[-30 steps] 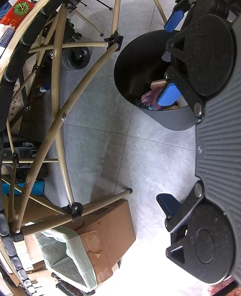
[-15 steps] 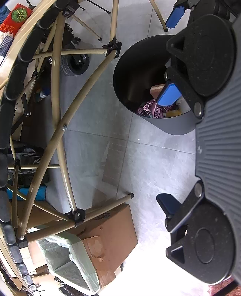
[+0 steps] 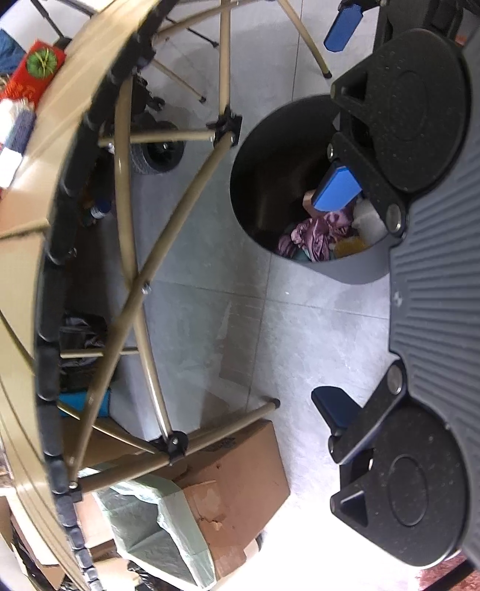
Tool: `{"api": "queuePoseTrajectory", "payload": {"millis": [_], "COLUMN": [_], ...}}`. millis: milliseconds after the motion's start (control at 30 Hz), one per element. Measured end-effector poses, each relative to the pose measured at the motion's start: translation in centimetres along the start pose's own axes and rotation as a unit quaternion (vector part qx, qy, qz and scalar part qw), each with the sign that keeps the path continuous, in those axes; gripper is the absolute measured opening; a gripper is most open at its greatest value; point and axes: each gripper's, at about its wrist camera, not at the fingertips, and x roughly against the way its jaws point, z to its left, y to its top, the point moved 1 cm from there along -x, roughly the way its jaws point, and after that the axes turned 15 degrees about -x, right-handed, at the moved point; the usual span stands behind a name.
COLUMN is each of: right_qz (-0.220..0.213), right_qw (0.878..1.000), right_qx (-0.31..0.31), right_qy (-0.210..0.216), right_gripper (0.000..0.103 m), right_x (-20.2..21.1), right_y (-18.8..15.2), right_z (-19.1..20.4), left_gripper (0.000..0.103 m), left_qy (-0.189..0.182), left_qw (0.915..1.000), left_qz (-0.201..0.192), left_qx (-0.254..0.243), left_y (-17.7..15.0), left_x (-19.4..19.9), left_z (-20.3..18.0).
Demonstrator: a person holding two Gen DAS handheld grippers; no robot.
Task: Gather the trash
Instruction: 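Raise both open tools from the bin back toward the table, then close the left gripper on the blue handkerchief box and lift it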
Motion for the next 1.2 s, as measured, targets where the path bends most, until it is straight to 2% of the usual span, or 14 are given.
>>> {"api": "queuePoseTrajectory", "payload": {"millis": [333,567,733,900,1200], "right_qz": [-0.058,-0.141,-0.191,-0.235,-0.285], "right_qw": [0.998,0.988,0.979,0.968,0.954], "right_qx": [-0.023,-0.025,-0.025,-0.035,-0.04], "right_qy": [0.033,0.065,0.069,0.081,0.086], "right_gripper": [0.103,0.103,0.103,0.103,0.103], "right_x": [6.3,12.0,13.9,14.7,13.9], "right_y": [1.5,4.2,7.5,11.1,17.8], "right_z": [-2.2,-3.1,-3.6,-4.1,-4.3], "left_gripper": [0.103,0.103,0.103,0.103,0.103], "left_qy": [0.009,0.009,0.025,0.045,0.062], "left_qw": [0.9944,0.9853,0.978,0.9718,0.9678], "left_qz": [-0.105,-0.169,-0.204,-0.226,-0.235], "left_qx": [0.005,-0.024,-0.036,-0.05,-0.065], "left_y": [0.4,2.3,5.8,10.8,18.0], "left_x": [6.3,10.3,11.8,13.0,12.4], "left_z": [-1.1,-1.6,-1.8,-3.2,-6.0]}}
